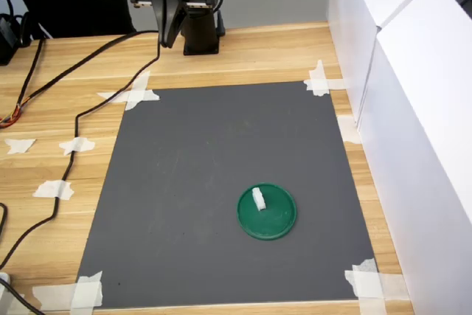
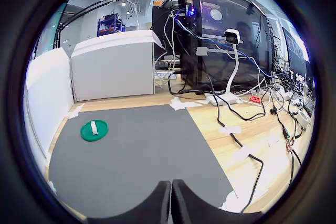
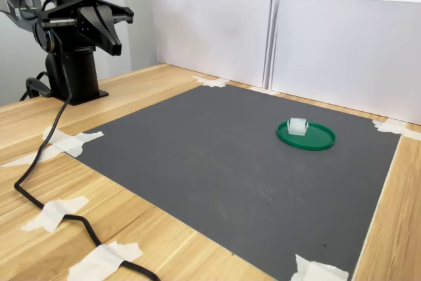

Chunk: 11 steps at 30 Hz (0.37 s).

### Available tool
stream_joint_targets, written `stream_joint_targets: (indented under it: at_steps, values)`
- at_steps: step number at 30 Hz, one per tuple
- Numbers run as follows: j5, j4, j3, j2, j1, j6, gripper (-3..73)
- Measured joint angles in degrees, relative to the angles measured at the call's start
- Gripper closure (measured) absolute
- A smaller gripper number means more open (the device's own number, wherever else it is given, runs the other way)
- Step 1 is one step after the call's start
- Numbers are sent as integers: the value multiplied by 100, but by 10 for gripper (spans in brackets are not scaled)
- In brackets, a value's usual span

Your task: Grasp a white terminal and put it on the green lid.

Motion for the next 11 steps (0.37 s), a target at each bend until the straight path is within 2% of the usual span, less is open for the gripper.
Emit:
stream_joint_targets:
  at_steps: [11]
  values:
    - [-180,16,260,-109,0,0,711]
